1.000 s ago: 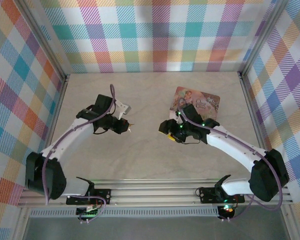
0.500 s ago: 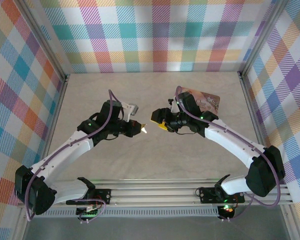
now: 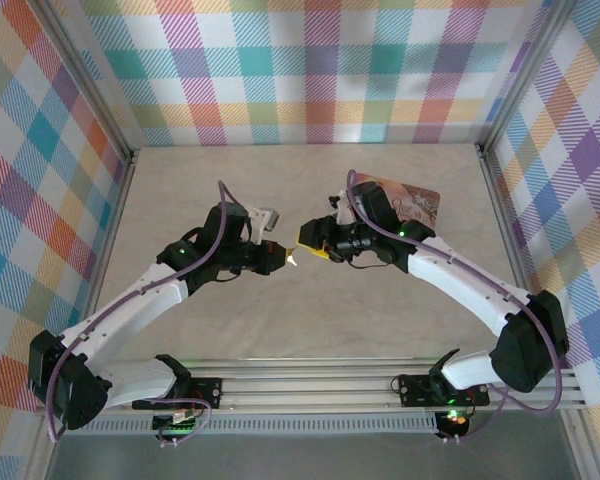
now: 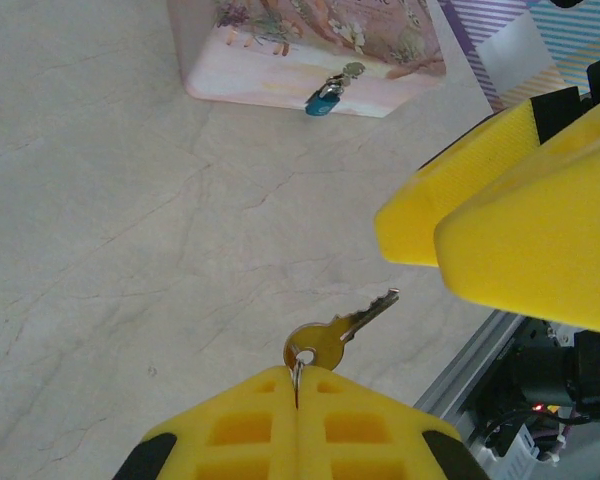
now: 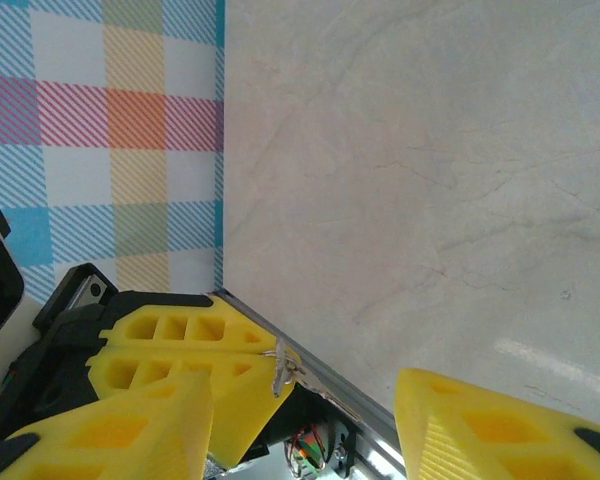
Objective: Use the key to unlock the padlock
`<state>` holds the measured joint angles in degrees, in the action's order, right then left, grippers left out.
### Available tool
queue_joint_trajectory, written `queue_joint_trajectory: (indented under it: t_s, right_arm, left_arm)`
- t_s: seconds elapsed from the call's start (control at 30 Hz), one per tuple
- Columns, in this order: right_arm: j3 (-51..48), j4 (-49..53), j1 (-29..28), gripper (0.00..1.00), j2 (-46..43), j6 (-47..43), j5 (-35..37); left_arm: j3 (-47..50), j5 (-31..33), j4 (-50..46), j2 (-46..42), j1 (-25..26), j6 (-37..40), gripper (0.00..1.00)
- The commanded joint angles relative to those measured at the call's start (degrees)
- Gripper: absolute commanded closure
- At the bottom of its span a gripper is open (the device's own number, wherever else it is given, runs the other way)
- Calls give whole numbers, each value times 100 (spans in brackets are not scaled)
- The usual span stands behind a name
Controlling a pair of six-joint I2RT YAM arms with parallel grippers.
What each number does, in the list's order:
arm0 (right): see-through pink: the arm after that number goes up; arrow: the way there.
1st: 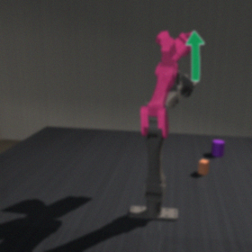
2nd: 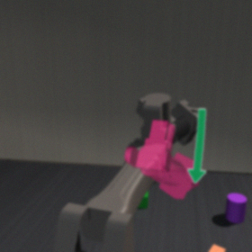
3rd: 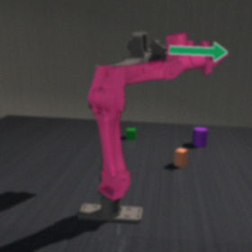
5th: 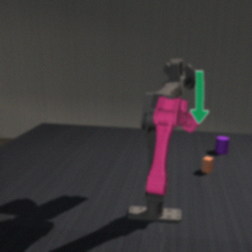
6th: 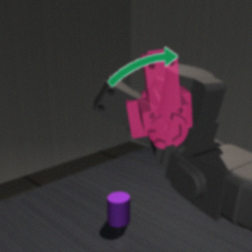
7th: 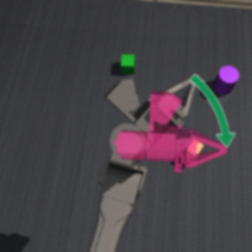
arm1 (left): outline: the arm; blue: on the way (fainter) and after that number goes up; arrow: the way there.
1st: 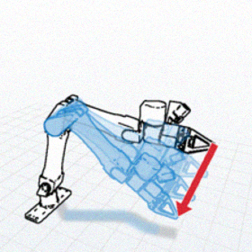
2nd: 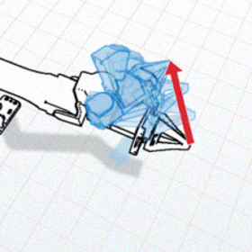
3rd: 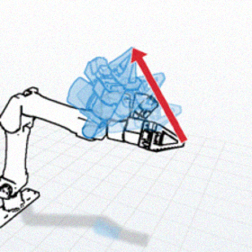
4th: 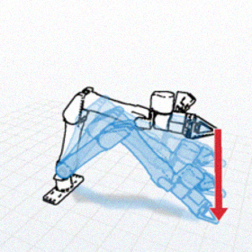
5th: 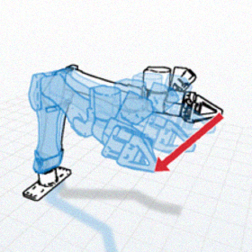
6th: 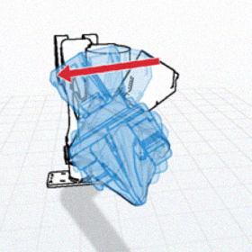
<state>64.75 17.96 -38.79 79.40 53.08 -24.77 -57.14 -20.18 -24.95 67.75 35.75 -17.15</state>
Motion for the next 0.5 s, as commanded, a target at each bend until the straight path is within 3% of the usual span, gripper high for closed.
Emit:
queue_joint_trajectory:
  t_s: [0.0,0.3,0.47]
  right_arm:
    - [225,16,-46,51,128,-160,-201]
    - [468,42,-84,66,304,-245,-327]
    - [495,56,-85,69,349,-264,-390]
  left_arm:
    - [-158,85,43,-63,108,-76,100]
    - [-353,227,80,94,273,-191,100]
    - [-575,405,34,254,339,-170,100]
